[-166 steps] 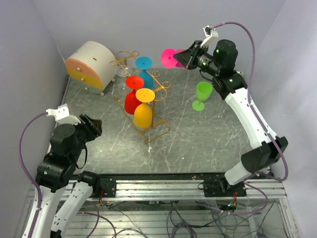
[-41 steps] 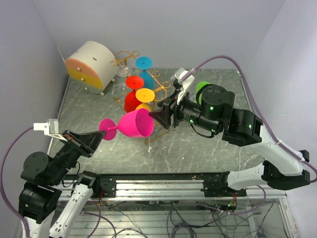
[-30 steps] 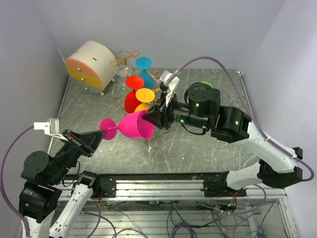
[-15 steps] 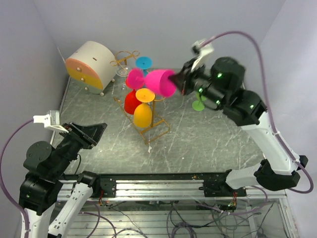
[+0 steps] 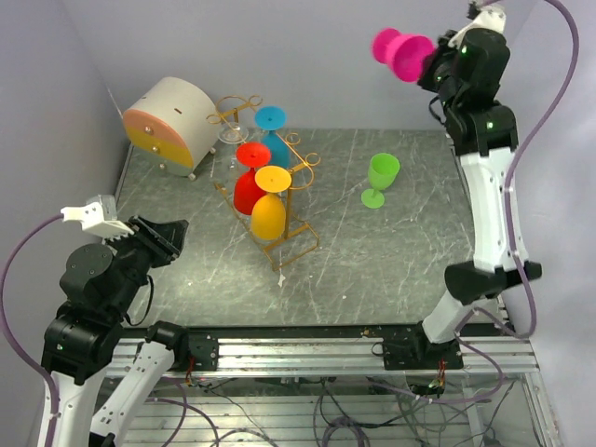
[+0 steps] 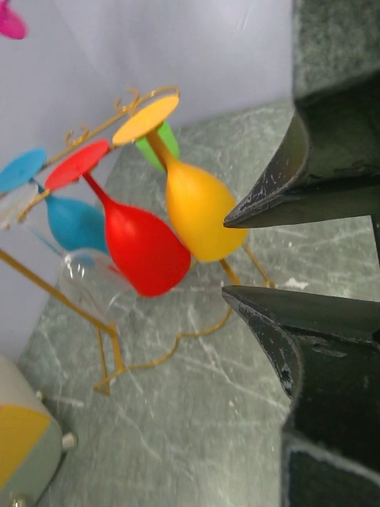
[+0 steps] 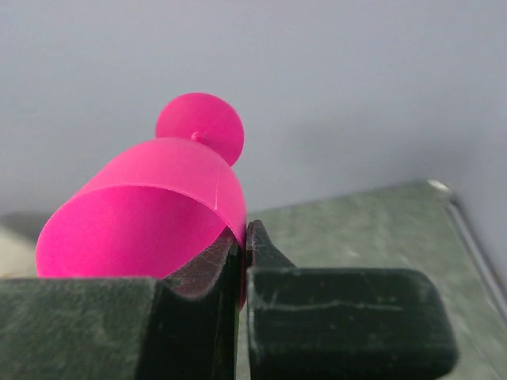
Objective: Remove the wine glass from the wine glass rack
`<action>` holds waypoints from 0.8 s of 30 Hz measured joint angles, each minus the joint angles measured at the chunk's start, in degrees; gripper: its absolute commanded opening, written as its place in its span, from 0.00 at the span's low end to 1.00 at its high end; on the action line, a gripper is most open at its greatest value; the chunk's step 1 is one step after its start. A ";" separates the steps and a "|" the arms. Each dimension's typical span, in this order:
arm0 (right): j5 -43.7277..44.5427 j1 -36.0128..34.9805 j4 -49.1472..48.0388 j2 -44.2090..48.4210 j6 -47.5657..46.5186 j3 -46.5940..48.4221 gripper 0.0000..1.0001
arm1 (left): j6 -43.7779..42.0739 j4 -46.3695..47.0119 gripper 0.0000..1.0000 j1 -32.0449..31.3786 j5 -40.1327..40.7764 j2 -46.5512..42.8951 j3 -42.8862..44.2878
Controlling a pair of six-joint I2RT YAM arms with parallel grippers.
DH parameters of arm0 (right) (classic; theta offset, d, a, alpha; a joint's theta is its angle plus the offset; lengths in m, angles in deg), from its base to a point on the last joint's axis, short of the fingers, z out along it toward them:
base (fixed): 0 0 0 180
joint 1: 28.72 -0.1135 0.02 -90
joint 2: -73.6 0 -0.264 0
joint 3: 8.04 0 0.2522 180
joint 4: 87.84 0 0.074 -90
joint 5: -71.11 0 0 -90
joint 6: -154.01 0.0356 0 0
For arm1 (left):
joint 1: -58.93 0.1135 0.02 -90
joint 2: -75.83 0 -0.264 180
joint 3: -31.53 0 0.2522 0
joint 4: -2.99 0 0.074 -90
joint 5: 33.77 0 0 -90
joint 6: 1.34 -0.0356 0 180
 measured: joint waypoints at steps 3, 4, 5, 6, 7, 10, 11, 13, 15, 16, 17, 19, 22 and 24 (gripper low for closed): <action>-0.57 10.62 1.90 -4.74 2.43 -1.66 0.00 | -1.77 -0.96 0.45 0.00 3.17 0.00 -1.25; -1.18 13.97 2.49 -5.99 3.34 -3.43 0.00 | -2.38 -1.20 0.45 0.00 4.02 0.00 -1.79; -2.01 17.05 3.26 -6.99 4.24 -5.60 0.00 | -2.89 -1.42 0.45 0.00 4.70 0.00 -2.32; -2.89 19.15 3.78 -7.58 4.98 -7.54 0.00 | -3.39 -1.46 0.45 0.00 5.46 0.00 -2.93; -3.93 21.55 4.33 -8.13 5.77 -10.12 0.00 | -3.82 -1.44 0.45 0.00 6.05 0.02 -3.54; -5.22 25.49 6.91 -8.66 7.54 -16.90 0.00 | -4.81 -1.31 0.44 0.00 7.41 0.31 -5.49; -5.44 25.75 7.37 -8.59 7.91 -18.88 0.00 | -5.03 -1.18 0.44 0.00 7.85 0.48 -6.27; -5.62 25.49 7.41 -7.87 8.66 -22.91 0.00 | -5.33 -0.79 0.44 0.00 8.57 1.01 -7.85; -5.79 24.92 7.19 -6.58 9.25 -27.85 0.00 | -5.57 -0.24 0.44 0.00 9.14 1.86 -9.81; -5.81 24.65 6.99 -5.90 9.49 -30.38 0.00 | -5.66 -0.04 0.43 0.00 9.33 2.27 -10.64; -5.86 24.52 6.93 -5.27 9.70 -32.70 0.00 | -5.70 0.20 0.43 0.00 9.49 2.71 -11.47; -5.90 24.50 6.67 -4.28 10.12 -36.59 0.00 | -5.73 0.76 0.43 0.00 9.55 3.32 -13.03; -6.60 24.57 5.70 -3.56 10.49 -40.89 0.00 | -5.86 1.03 0.43 0.00 9.75 3.54 -14.01; -7.52 24.61 4.76 -3.48 10.58 -42.95 0.00 | -5.92 1.29 0.43 0.00 10.01 3.39 -14.01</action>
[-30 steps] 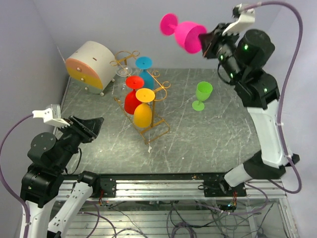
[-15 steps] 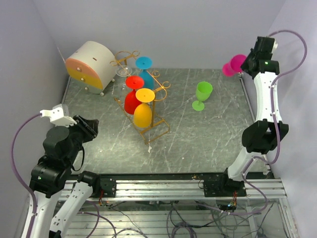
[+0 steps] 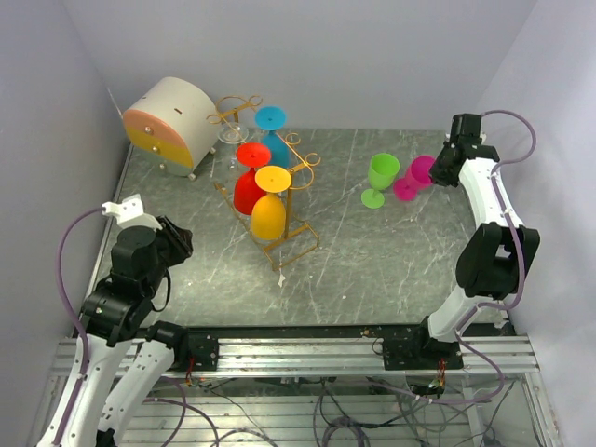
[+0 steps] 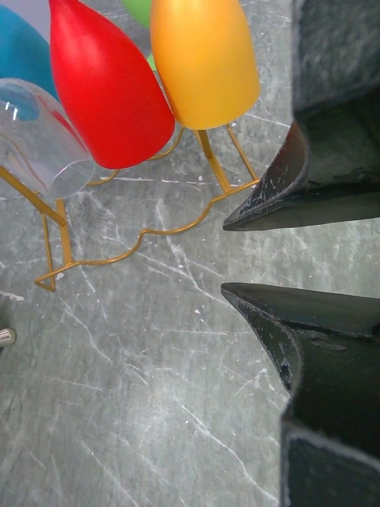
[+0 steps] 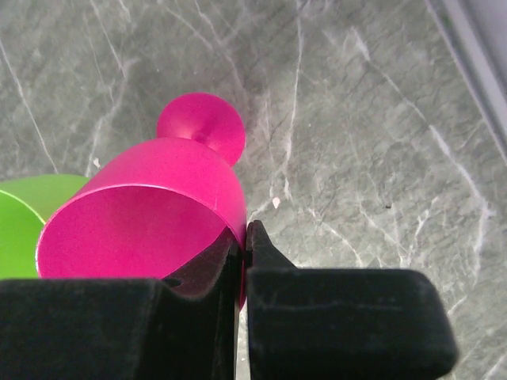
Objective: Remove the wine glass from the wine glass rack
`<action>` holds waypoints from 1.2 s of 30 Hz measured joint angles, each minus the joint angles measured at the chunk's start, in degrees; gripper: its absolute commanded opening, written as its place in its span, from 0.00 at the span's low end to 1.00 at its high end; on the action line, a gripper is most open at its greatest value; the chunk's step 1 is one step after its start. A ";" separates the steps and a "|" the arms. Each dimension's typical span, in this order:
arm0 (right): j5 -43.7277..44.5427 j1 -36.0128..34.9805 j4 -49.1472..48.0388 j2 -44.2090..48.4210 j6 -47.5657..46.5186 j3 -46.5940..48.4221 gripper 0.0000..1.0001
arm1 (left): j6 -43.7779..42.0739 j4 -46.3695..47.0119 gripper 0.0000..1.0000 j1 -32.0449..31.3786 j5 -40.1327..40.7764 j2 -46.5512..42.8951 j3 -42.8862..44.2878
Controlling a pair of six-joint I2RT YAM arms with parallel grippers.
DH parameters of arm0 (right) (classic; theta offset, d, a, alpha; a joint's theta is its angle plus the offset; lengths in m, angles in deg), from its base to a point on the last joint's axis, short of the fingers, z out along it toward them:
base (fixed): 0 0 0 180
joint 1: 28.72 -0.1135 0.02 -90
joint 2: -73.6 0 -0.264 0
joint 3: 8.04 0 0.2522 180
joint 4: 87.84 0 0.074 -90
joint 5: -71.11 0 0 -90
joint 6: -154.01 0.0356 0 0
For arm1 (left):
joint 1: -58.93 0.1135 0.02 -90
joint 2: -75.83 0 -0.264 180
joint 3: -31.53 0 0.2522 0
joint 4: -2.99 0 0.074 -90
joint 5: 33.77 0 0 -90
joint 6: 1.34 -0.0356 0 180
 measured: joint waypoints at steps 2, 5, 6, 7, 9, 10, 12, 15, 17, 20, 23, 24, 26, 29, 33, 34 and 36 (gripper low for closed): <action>-0.98 0.00 -0.72 0.00 0.07 -1.64 0.00 | 0.00 0.20 0.43 0.00 0.35 -0.44 0.00; -2.36 -0.02 -1.42 0.00 0.07 -3.15 0.00 | 0.02 0.35 0.43 0.00 0.72 -1.29 0.00; -2.62 -0.02 -1.73 0.00 0.07 -3.39 0.00 | 0.02 0.35 0.43 0.00 0.81 -1.51 0.00; -3.04 -0.02 -2.23 0.00 0.04 -3.78 0.00 | 0.02 0.37 0.43 0.00 0.92 -1.75 0.00; -3.41 -0.02 -2.95 0.00 0.02 -4.44 0.00 | 0.02 0.37 0.43 0.00 1.01 -2.01 0.00; -3.52 -0.02 -3.26 0.00 0.00 -4.85 0.00 | 0.02 0.37 0.43 0.00 1.03 -2.08 0.00; -3.63 -0.02 -3.43 0.00 -0.11 -5.16 0.03 | 0.02 0.37 0.43 0.00 1.09 -2.10 0.00; -3.65 -0.09 -3.69 0.00 -0.15 -5.20 0.10 | 0.02 0.37 0.43 0.00 1.14 -2.10 0.00; -3.67 -0.13 -3.98 0.00 -0.15 -5.20 0.17 | 0.02 0.37 0.43 0.00 1.14 -2.10 0.00; -3.93 -0.35 -4.09 0.00 -0.26 -5.09 0.23 | 0.04 0.35 0.43 0.00 1.14 -2.10 0.00; -4.22 -0.61 -4.28 0.00 -0.28 -4.92 0.23 | 0.04 0.37 0.43 0.00 1.14 -2.10 0.00; -4.33 -0.70 -4.26 0.00 -0.31 -4.76 0.23 | 0.04 0.35 0.43 0.00 1.14 -2.10 0.00; -4.50 -0.87 -4.31 0.00 -0.28 -4.42 0.23 | 0.04 0.37 0.43 0.00 1.14 -2.10 0.00; -4.70 -1.25 -4.31 0.02 -0.26 -3.69 0.23 | 0.04 0.35 0.43 0.00 1.16 -2.10 0.00; -4.44 -2.86 -3.50 1.38 -0.04 -1.33 0.23 | 0.04 0.35 0.43 0.00 1.16 -2.10 0.00; -4.22 -3.54 -3.06 1.99 0.00 -0.28 0.24 | 0.04 0.35 0.43 0.00 1.16 -2.10 0.00; -4.13 -5.42 -2.23 3.28 0.15 3.43 0.28 | 0.04 0.35 0.43 0.00 1.18 -2.12 0.00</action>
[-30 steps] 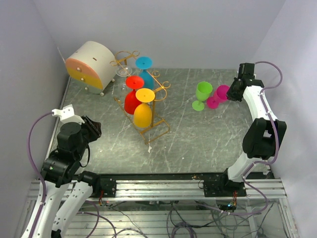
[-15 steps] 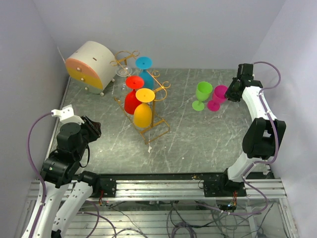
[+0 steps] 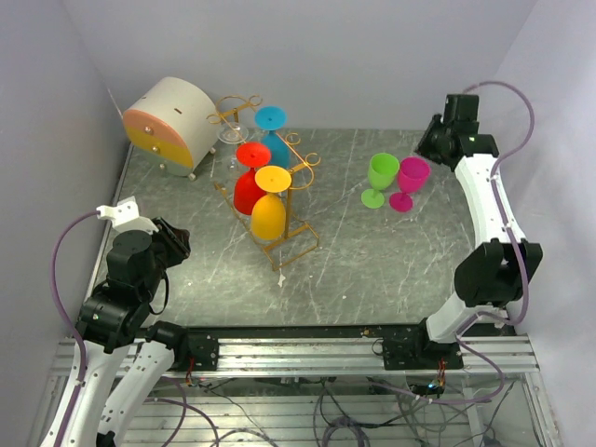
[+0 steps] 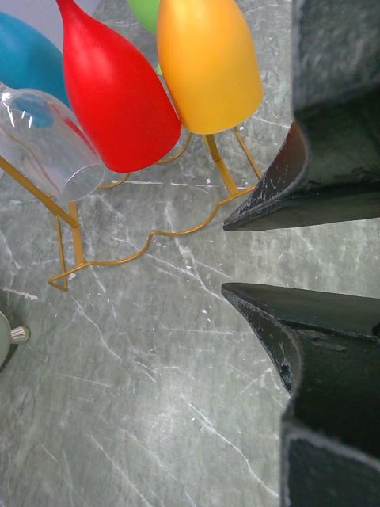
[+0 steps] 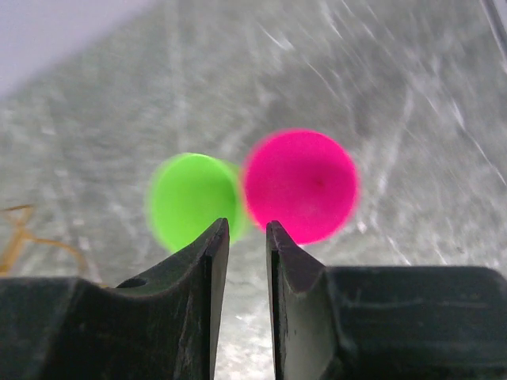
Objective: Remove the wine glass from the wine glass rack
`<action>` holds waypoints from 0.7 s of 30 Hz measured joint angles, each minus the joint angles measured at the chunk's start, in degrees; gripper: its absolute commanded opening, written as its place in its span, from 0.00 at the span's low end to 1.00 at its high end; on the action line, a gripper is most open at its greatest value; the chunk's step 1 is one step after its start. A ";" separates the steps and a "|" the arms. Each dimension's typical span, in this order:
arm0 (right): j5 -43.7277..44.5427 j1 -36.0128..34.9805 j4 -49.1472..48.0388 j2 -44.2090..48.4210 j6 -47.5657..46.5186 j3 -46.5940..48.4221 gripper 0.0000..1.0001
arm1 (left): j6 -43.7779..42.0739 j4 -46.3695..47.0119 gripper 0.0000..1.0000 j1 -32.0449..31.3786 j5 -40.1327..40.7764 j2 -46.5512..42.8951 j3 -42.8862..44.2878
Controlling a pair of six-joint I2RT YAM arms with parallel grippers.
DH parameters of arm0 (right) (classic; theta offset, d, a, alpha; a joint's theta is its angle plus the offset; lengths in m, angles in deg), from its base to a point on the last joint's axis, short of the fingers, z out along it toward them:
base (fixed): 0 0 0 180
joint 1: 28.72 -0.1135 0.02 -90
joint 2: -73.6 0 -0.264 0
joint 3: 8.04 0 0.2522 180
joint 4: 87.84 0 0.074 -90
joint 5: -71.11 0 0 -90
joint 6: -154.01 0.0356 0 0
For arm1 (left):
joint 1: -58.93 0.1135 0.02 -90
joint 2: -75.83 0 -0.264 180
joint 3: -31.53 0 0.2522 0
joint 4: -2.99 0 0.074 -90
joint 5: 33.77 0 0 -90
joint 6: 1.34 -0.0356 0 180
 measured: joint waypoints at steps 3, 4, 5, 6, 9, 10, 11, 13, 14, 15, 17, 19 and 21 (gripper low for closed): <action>-2.10 -3.13 -0.07 1.66 0.17 6.78 0.29 | 0.02 0.02 0.43 0.00 0.00 0.00 0.00; -3.91 -4.13 -0.70 2.19 0.20 8.79 0.29 | 0.02 0.00 0.43 0.00 0.00 -0.04 0.00; -6.54 -5.05 -1.73 2.60 0.31 10.43 0.29 | 0.02 0.00 0.43 0.00 0.02 -0.09 0.00; -9.42 -5.73 -2.67 2.97 0.59 11.28 0.30 | 0.02 0.00 0.43 0.00 0.04 -0.17 0.00; -20.26 -8.09 -7.41 3.50 2.03 11.98 0.32 | 0.02 0.00 0.43 0.00 0.22 -0.48 0.00; -23.76 -8.94 -9.07 3.26 2.80 11.93 0.33 | 0.04 0.00 0.43 0.00 0.26 -0.59 0.00; -25.90 -9.42 -10.01 2.93 3.30 11.93 0.33 | 0.02 0.00 0.43 0.00 0.31 -0.66 0.00; -31.06 -10.47 -12.63 1.77 4.61 11.93 0.34 | 0.04 0.00 0.43 0.00 0.37 -0.76 0.00; -33.75 -10.82 -14.29 0.98 5.35 11.96 0.34 | 0.04 0.00 0.43 0.00 0.37 -0.76 0.00; -36.17 -11.04 -15.80 0.00 6.10 12.13 0.34 | 0.04 0.00 0.43 0.00 0.37 -0.76 0.00; -40.46 -11.47 -18.03 -2.69 7.39 13.64 0.35 | 0.04 0.00 0.43 0.00 0.39 -0.76 0.00; -44.17 -12.22 -19.28 -7.30 8.00 18.21 0.35 | 0.04 0.00 0.43 0.00 0.42 -0.76 0.00; -46.69 -13.90 -19.80 -12.87 7.98 24.37 0.36 | 0.09 0.00 0.43 0.00 0.50 -0.76 0.00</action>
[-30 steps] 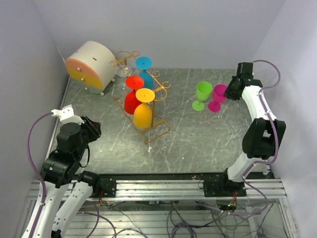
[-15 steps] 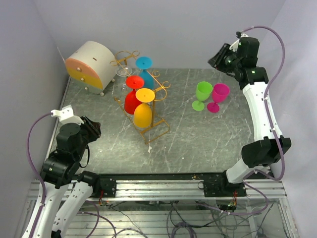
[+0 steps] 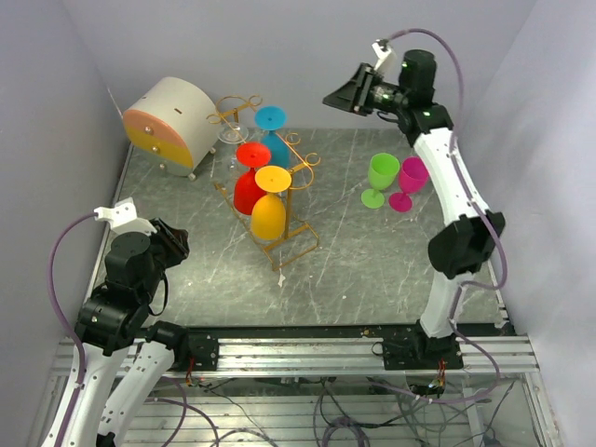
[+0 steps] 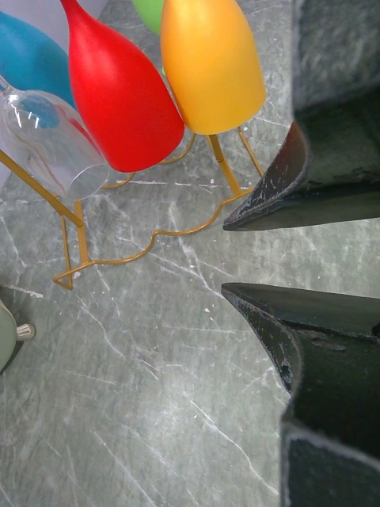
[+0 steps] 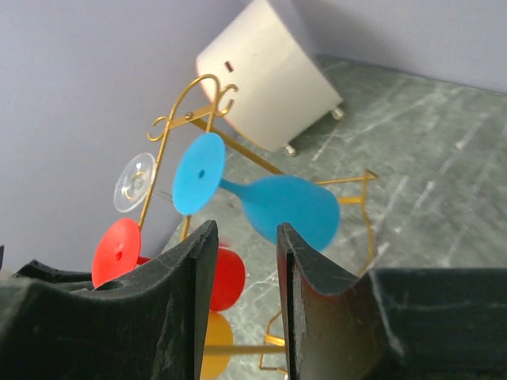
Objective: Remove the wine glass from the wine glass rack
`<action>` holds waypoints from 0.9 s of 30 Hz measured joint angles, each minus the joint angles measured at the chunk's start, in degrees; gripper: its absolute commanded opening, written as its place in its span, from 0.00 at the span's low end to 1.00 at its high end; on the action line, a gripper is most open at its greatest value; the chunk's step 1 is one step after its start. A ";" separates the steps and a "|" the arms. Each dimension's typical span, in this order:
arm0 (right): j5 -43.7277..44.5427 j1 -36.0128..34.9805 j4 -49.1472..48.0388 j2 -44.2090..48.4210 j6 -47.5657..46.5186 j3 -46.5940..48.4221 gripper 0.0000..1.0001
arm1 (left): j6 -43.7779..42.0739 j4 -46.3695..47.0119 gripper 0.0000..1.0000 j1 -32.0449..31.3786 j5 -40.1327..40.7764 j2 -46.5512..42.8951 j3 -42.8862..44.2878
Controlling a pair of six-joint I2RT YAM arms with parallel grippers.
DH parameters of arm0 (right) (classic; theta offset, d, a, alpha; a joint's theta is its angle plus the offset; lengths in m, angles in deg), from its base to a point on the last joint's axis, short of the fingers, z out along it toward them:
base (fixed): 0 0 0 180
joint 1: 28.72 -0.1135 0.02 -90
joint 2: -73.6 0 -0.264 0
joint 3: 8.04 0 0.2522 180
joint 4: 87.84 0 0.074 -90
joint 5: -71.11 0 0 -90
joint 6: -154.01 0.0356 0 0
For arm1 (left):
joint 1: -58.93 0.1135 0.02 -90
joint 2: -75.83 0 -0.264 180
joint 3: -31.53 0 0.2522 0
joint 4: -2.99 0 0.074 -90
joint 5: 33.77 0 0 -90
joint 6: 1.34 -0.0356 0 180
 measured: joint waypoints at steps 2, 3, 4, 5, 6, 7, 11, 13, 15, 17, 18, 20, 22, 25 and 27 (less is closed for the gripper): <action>-1.49 -1.92 -0.07 -4.00 -0.20 4.42 0.36 | 0.17 0.00 0.43 0.00 0.13 0.00 0.00; -1.99 -2.78 -0.24 -5.42 -0.17 5.66 0.36 | 0.22 0.00 0.43 0.00 0.17 0.00 0.00; -2.84 -3.89 -0.44 -7.23 0.00 7.28 0.36 | 0.28 -0.02 0.43 0.00 0.24 0.00 0.00; -3.37 -4.57 -0.76 -8.17 0.22 7.87 0.36 | 0.33 0.00 0.43 0.00 0.26 0.00 0.00; -3.85 -5.20 -1.18 -8.94 0.52 8.17 0.36 | 0.35 -0.02 0.43 0.00 0.33 0.00 0.00; -4.35 -5.79 -1.70 -9.77 1.01 8.24 0.36 | 0.35 0.00 0.43 0.00 0.35 0.00 0.00; -5.68 -6.32 -3.50 -11.98 2.71 8.92 0.37 | 0.37 -0.02 0.43 0.00 0.57 0.00 0.00; -6.03 -6.45 -4.13 -13.00 3.15 9.79 0.37 | 0.37 -0.02 0.43 0.00 0.66 0.00 0.00; -6.38 -6.49 -4.37 -13.51 3.45 10.29 0.37 | 0.39 -0.04 0.43 0.00 0.74 0.00 0.00; -6.64 -6.62 -5.01 -13.68 3.80 10.49 0.37 | 0.42 -0.04 0.43 0.00 0.76 -0.02 0.00; -6.69 -6.78 -5.29 -13.68 3.96 10.49 0.37 | 0.44 -0.02 0.43 0.00 0.76 -0.02 0.00; -6.80 -7.21 -5.62 -13.70 4.02 10.64 0.36 | 0.50 -0.04 0.43 0.00 0.79 -0.09 0.00; -6.82 -7.78 -5.90 -13.90 4.04 10.93 0.36 | 0.59 -0.04 0.43 0.00 0.79 -0.17 -0.02; -6.80 -8.92 -6.47 -14.78 4.17 11.91 0.35 | 0.61 -0.04 0.43 0.00 0.79 -0.20 0.00; -6.80 -9.38 -6.64 -15.47 4.22 12.33 0.35 | 0.61 -0.04 0.43 0.00 0.79 -0.20 0.00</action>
